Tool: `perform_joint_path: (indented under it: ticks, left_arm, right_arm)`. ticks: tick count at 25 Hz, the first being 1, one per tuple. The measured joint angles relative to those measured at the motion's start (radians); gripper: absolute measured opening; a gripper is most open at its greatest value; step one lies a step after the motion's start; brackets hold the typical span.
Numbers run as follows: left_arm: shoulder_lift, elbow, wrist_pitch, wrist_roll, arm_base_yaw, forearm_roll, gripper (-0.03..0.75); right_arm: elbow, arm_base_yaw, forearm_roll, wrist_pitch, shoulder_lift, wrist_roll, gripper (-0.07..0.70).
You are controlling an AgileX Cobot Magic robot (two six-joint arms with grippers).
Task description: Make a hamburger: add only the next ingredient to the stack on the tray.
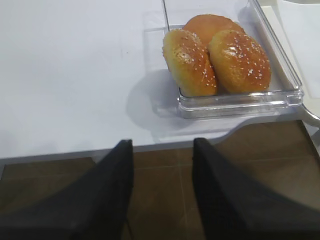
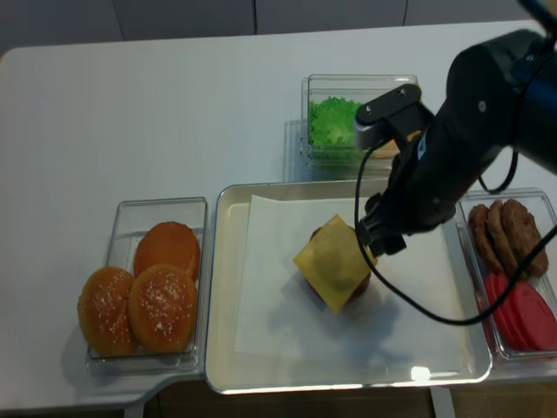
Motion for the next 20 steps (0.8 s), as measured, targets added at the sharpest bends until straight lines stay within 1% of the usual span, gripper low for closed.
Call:
perform_joint_path:
  ticks: [2,6,8,12,14,20]
  left_arm:
    - [0.000,0.000,0.000,0.000,0.000,0.000,0.298]
    - [0.000,0.000,0.000,0.000,0.000,0.000,0.298]
    - [0.000,0.000,0.000,0.000,0.000,0.000,0.298]
    - [0.000,0.000,0.000,0.000,0.000,0.000,0.298]
    - [0.000,0.000,0.000,0.000,0.000,0.000,0.298]
    - [0.000,0.000,0.000,0.000,0.000,0.000,0.298]
  right_arm:
    - [-0.013,-0.040,0.015,0.026,-0.012,-0.005,0.419]
    - [-0.012,-0.171,0.021,0.070,-0.041,-0.013,0.410]
    - [-0.012,-0.243,0.021,0.086,-0.065,-0.014,0.408]
    - [-0.009,-0.349,0.023,0.101,-0.134,-0.014,0.408]
    - [0.017,-0.369,0.023,0.104,-0.185,-0.014,0.407]
    - [0.130,-0.374,0.028,0.137,-0.360,-0.012,0.407]
